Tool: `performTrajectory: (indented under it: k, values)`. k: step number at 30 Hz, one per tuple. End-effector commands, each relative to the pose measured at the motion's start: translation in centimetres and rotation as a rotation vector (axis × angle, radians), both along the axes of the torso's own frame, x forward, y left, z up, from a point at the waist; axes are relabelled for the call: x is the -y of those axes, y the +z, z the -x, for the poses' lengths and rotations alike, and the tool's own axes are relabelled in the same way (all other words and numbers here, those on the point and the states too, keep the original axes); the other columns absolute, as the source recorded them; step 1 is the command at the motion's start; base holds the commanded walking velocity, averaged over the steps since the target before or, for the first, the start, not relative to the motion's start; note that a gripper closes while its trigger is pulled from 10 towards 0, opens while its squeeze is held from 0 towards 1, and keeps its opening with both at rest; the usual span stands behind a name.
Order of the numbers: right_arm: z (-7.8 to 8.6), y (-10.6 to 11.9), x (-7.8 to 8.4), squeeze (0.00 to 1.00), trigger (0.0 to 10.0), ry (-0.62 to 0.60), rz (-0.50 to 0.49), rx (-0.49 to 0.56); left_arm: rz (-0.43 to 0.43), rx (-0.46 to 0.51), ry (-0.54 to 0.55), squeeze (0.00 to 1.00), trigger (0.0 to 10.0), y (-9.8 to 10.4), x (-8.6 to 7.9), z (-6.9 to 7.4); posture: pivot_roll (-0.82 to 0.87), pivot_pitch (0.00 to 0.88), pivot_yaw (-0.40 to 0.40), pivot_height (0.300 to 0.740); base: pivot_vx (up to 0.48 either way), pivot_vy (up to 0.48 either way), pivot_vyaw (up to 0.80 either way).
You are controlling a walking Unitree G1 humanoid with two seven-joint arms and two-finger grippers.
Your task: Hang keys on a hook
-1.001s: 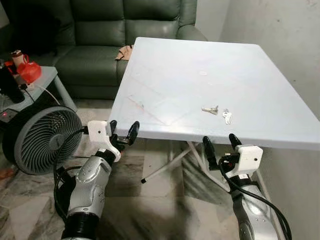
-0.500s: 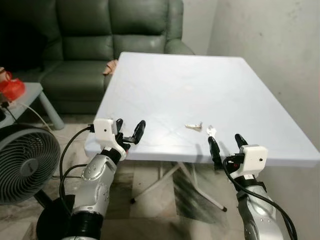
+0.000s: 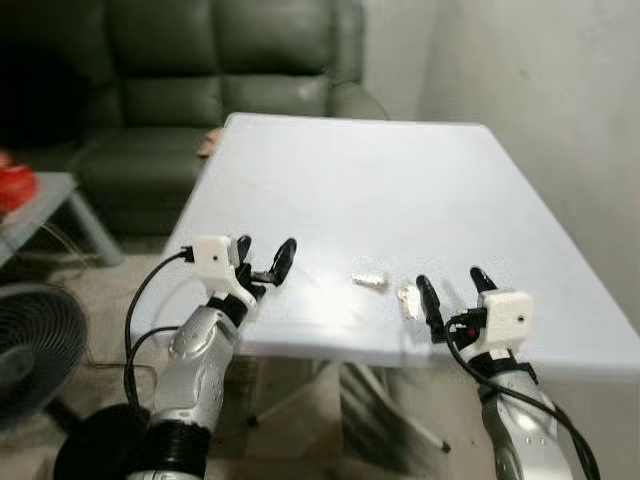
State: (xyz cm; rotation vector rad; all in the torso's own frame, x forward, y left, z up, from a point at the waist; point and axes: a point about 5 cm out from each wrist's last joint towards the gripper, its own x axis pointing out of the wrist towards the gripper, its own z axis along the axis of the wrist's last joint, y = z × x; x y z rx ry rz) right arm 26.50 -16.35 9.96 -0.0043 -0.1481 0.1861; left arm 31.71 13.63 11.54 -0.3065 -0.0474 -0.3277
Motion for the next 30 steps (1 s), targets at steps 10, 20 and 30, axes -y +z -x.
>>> performTrajectory:
  k: [10, 20, 30]
  values:
    - [-0.4, 0.2, -0.5, 0.00, 10.0, 0.000, 0.015, -0.012, -0.010, -0.008, 0.023, 0.00, 10.0, -0.2, -0.1, 0.1, -0.02, 0.000, -0.011, 0.732, 0.000, 0.000, 0.00]
    - [-1.0, -0.6, -0.9, 0.00, 10.0, -0.060, 0.042, -0.122, -0.036, -0.008, 0.003, 0.00, 10.0, -0.6, 0.4, 0.6, -0.02, 0.000, -0.021, 0.732, 0.000, 0.000, 0.00]
    - [-1.8, -0.9, -1.2, 0.00, 10.0, -0.138, 0.096, -0.201, -0.085, 0.007, -0.070, 0.00, 10.0, -0.8, 1.4, 1.3, 0.00, 0.000, -0.039, 0.732, 0.000, 0.000, 0.00]
